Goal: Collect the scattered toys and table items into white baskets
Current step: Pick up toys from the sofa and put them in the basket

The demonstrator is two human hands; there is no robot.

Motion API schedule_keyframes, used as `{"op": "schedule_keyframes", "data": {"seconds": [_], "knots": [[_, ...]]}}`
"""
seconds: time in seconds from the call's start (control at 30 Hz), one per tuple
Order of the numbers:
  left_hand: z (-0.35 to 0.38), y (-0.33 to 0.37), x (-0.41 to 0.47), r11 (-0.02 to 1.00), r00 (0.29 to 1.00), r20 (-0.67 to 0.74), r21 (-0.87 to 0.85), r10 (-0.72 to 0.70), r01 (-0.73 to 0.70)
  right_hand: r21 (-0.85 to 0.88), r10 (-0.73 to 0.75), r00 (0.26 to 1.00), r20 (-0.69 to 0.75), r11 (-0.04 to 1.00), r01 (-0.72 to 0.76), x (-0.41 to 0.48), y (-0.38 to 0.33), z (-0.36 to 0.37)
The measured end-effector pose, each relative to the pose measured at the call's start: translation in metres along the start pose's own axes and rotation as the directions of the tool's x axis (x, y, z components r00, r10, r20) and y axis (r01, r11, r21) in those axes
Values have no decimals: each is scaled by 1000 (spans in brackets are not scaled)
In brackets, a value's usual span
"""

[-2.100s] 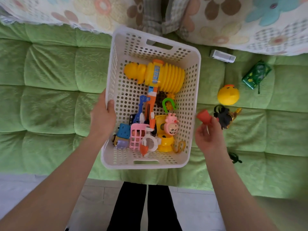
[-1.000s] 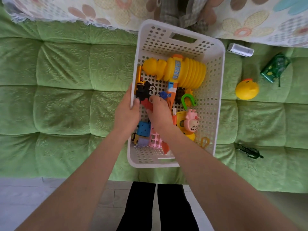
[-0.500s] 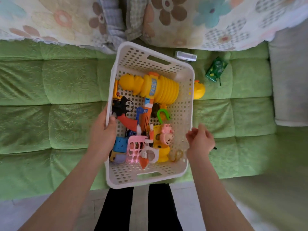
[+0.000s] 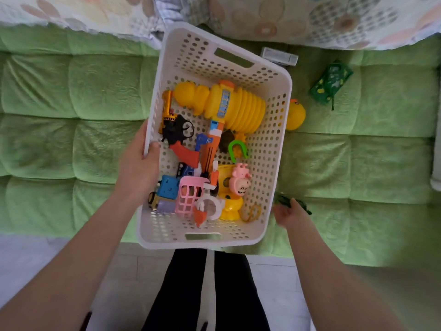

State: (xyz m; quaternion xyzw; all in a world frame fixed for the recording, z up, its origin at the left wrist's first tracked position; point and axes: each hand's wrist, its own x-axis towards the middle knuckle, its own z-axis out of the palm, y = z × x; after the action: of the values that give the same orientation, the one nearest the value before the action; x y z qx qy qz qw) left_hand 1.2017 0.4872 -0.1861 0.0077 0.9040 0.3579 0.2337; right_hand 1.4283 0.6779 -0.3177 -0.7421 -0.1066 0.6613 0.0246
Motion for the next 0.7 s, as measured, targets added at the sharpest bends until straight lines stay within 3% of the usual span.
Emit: {"op": "schedule_keyframes", "data": {"seconds": [0.03, 0.1, 0.23, 0.33, 0.47, 0.53, 0.63, 0.7], "knots": [[-1, -1, 0, 1000, 1000, 4, -8, -2, 2, 153, 110, 994, -16, 982, -106, 11, -4, 1], [-1, -3, 0, 1000, 1000, 9, -7, 8, -8, 247, 222, 975, -18, 946, -210, 23, -8, 3], [-1, -9, 8, 1000, 1000, 26, -10, 10, -10, 290, 178, 984, 16, 941, -175, 32, -4, 4], [-3, -14, 10, 999, 999, 41, -16, 34, -33, 341, 156, 987, -47, 931, -131, 33, -5, 9], [-2, -17, 13, 1000, 999, 26, 10, 25, -25, 314, 89, 991, -96, 948, -55, 20, 2, 14], [-3, -15, 12, 999, 999, 40, -6, 34, -34, 397, 21, 997, -71, 918, 9, -2, 1, 19], [-6, -9, 8, 997, 996, 70, -52, 59, -56, 462, -168, 986, -16, 873, 156, -53, 2, 35], [-6, -8, 8, 997, 994, 86, -43, 64, -61, 331, -331, 941, 70, 897, 291, -87, 12, 49]]}}
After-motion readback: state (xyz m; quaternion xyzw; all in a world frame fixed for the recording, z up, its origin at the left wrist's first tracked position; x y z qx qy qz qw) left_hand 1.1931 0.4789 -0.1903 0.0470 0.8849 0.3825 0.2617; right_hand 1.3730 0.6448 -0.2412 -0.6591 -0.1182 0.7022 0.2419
